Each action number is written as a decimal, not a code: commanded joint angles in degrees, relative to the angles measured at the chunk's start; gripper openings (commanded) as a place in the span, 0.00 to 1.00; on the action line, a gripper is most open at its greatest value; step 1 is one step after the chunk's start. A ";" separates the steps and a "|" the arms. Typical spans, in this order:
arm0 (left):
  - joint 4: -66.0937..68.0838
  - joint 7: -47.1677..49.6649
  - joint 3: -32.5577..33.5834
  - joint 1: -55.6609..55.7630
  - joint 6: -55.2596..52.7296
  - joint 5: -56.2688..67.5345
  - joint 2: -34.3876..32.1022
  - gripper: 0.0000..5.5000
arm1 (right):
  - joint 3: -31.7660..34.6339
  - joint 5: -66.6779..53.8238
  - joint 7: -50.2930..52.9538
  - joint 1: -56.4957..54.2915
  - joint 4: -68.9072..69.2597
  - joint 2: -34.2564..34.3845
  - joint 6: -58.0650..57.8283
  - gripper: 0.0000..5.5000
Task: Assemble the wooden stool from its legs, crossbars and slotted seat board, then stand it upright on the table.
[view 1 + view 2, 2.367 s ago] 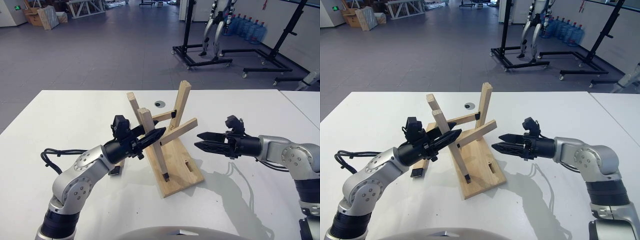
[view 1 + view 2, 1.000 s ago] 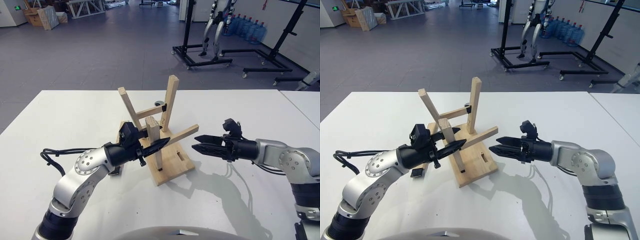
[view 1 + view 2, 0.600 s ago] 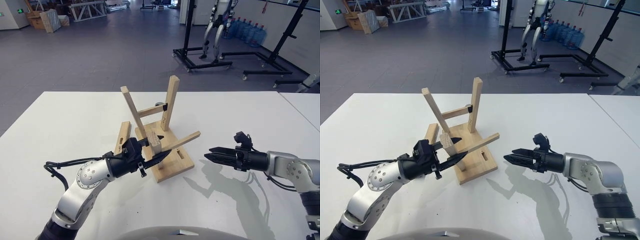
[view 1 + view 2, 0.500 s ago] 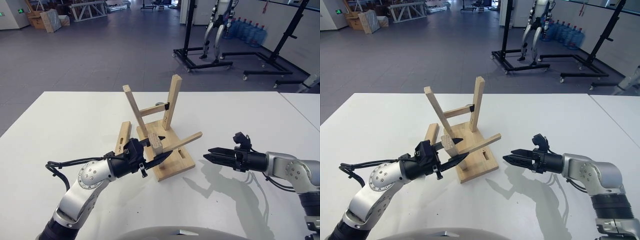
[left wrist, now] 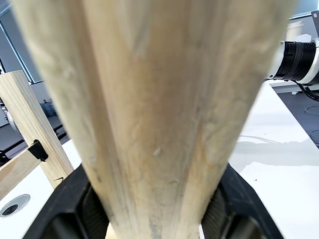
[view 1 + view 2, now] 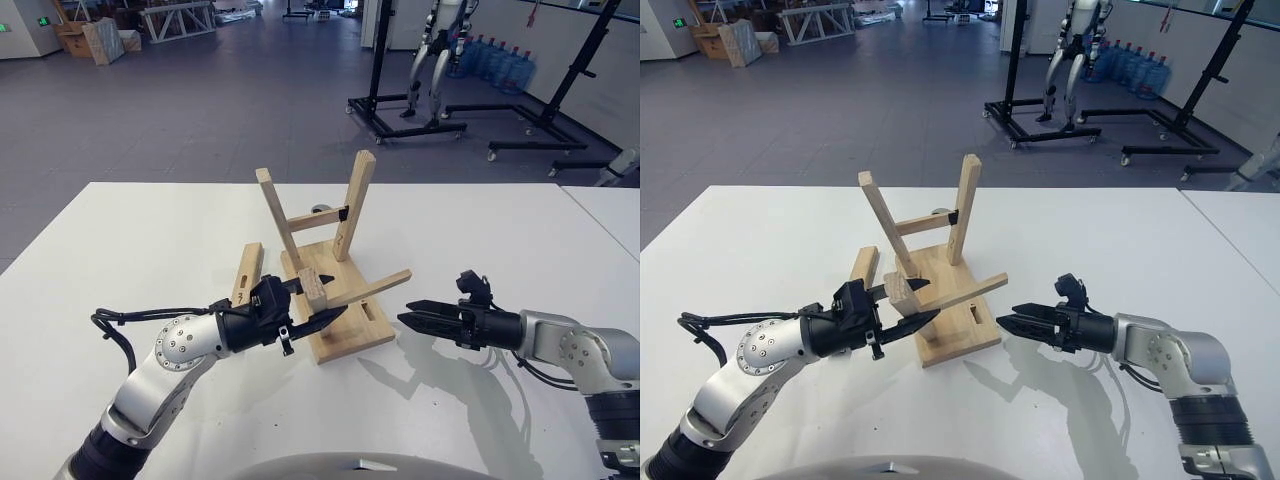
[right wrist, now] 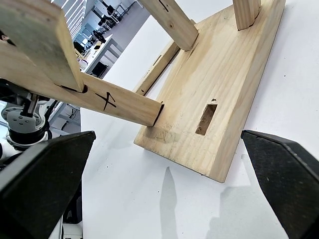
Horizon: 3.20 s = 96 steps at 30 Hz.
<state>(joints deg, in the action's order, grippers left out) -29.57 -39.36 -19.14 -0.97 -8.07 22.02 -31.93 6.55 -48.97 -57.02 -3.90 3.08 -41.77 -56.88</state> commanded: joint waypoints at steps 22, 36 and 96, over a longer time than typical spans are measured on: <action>2.06 -5.61 7.81 -8.54 -8.44 -7.69 -10.27 0.56 | 0.43 1.09 2.25 1.60 2.19 2.28 -0.41 0.98; -6.87 21.29 28.28 -3.05 -47.93 11.57 1.79 0.56 | 2.35 0.59 5.10 5.40 4.16 5.83 1.21 0.98; 4.08 23.82 56.86 43.16 -55.91 42.93 3.13 0.37 | 21.79 -7.46 7.58 -16.97 -14.30 -0.47 -0.52 0.98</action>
<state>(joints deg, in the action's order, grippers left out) -26.10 -18.37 38.23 36.97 -62.17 55.23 -30.22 24.22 -50.85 -51.65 -12.22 -9.77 -41.84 -53.77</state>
